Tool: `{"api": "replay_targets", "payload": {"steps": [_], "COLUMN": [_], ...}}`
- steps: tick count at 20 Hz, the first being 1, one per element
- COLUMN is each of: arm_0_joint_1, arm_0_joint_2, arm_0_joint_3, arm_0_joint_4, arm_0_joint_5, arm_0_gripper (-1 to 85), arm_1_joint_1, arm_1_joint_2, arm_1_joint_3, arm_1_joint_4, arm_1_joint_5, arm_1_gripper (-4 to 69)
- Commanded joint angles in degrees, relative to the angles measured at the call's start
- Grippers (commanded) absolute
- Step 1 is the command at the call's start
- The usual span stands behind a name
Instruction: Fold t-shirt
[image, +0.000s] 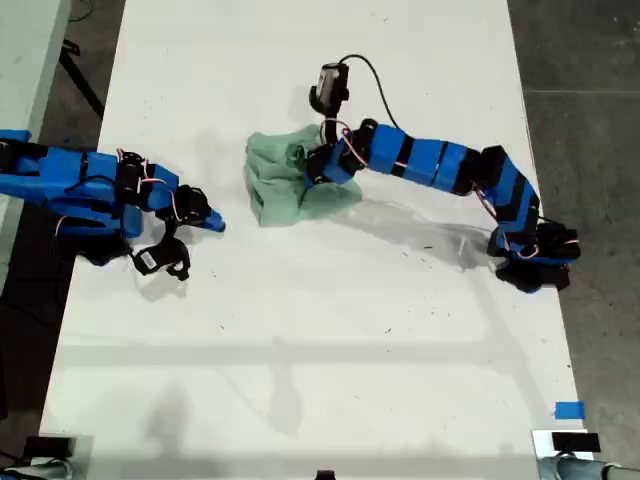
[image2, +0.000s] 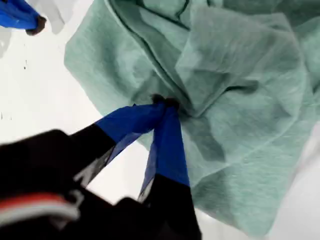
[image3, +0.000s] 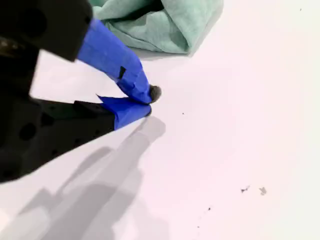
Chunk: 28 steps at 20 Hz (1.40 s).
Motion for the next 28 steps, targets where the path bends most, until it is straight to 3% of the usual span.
{"api": "replay_targets", "payload": {"steps": [1,10,14,19,22,28], "arm_0_joint_1": [-0.7,-0.35,-0.53,-0.62,-0.79,-0.97], "arm_0_joint_2": [1.05,2.29,3.16,3.16,3.16,3.16], "arm_0_joint_3": [-0.44,0.09,0.62,0.62,0.62,0.7], "arm_0_joint_4": [-0.18,0.0,0.09,0.09,0.09,0.09], "arm_0_joint_5": [-0.62,-0.62,-0.62,-0.62,-0.62,-0.62], "arm_0_gripper": [0.1,0.1,0.1,0.1,0.1,0.1], "arm_1_joint_1": [-3.69,-3.16,0.62,7.47,11.16,10.55], "arm_1_joint_2": [4.66,3.69,-0.35,-7.73,-7.47,10.63], "arm_1_joint_3": [-4.13,-4.13,-4.13,-4.13,-4.13,4.48], "arm_1_joint_4": [1.76,-1.41,-9.4,-26.37,-28.04,-31.64], "arm_1_joint_5": [0.88,-0.18,-1.32,-1.67,-0.53,-2.02], "arm_1_gripper": [-0.8,-0.8,-0.8,-0.8,-0.8,-0.7]}}
